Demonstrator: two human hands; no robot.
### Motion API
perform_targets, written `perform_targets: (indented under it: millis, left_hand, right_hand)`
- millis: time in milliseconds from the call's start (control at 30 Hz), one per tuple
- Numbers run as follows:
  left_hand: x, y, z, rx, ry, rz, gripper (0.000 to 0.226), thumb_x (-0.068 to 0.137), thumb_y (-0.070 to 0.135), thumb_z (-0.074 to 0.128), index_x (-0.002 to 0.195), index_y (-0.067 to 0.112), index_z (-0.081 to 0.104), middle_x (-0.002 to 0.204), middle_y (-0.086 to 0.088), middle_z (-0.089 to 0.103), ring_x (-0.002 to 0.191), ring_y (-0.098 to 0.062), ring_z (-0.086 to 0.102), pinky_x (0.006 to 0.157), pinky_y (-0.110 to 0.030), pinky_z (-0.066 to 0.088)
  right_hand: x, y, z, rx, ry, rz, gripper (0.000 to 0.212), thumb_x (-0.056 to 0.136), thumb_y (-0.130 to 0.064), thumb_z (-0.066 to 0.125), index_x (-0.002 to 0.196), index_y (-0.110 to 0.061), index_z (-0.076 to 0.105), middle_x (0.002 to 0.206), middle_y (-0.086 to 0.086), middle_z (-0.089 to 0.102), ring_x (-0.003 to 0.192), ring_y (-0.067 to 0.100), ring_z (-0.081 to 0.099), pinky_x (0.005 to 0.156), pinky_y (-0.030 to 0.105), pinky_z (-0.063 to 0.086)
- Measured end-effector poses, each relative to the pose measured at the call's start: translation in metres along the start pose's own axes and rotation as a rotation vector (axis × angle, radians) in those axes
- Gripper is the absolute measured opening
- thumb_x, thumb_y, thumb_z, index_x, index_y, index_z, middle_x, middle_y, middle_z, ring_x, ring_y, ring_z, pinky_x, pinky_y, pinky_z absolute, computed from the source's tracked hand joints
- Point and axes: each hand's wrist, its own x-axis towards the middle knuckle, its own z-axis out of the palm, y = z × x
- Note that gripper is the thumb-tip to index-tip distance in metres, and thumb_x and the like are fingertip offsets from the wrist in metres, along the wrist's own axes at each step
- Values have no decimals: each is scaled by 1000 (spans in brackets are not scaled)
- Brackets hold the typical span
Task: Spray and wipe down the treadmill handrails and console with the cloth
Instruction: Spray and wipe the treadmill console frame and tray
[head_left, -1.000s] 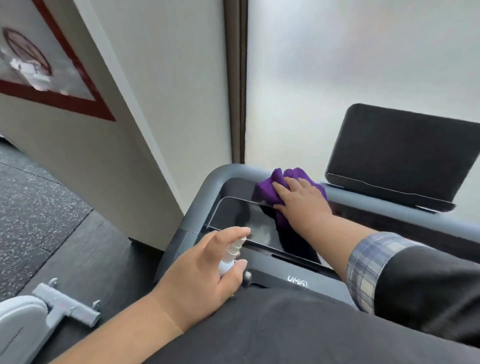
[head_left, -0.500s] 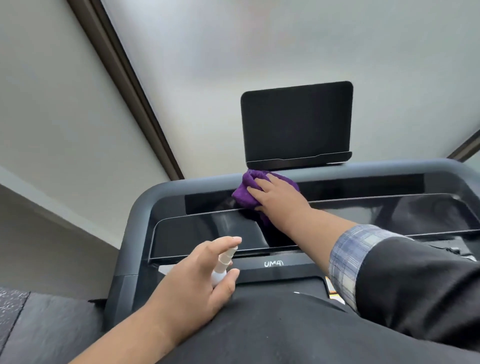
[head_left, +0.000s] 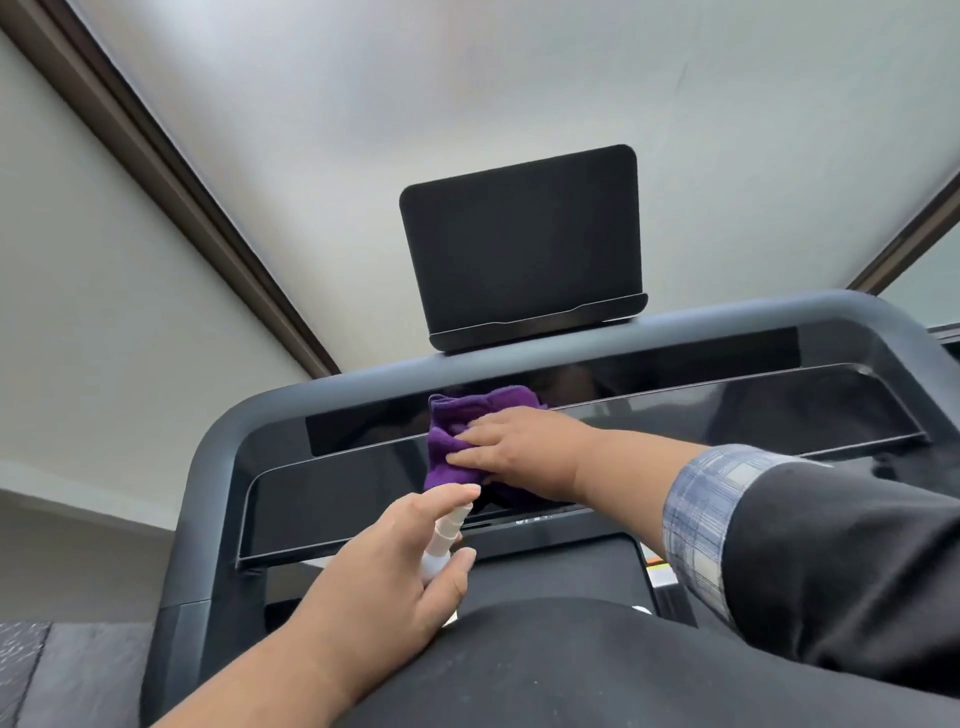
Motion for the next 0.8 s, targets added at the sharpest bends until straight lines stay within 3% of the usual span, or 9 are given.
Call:
perform_targets:
  millis: [133,333,467,667,800]
  left_hand:
    - [18,17,13,23,-33,-9,50,81,55,49,126,69,29,117,33,47,98,6,58,83,-15,45]
    - [50,38,38,48,-45,-35,64,88,35,65,120,75,27,116,48,41,102,12,52,83,0,35]
    - [72,60,55,34,-63,-36,63,89,37,63,117,78,25,112,51,40,99,16,50,80,1,34]
    - [99,88,79,30,-51,-58,56,88,40,61,121,72,29,111,40,48,101,7,54,79,-5,38]
    - [118,108,96,29,-54,-62,55,89,39,62,122,70,32,106,38,49,100,11,53,77,-7,38]
  right_hand:
    - [-12,19,6,-64,86,209,52,97,-34,59,145,-14,50,148,14,50,137,39,44,114,50,35]
    - [-29,37,3,-52,111,458,69,102,-51,41,159,-20,17,166,9,16,151,34,14,123,45,10]
    - [-74,64,-6,-16,134,601,71,101,-52,41,159,-22,13,166,6,13,152,31,13,123,41,8]
    - [-171,116,-10,82,205,913,65,104,-46,39,159,-20,16,166,6,13,153,25,11,123,37,9]
    - [-199,133,-13,252,274,1079,60,106,-41,36,159,-23,15,167,4,10,153,25,8,122,38,8]
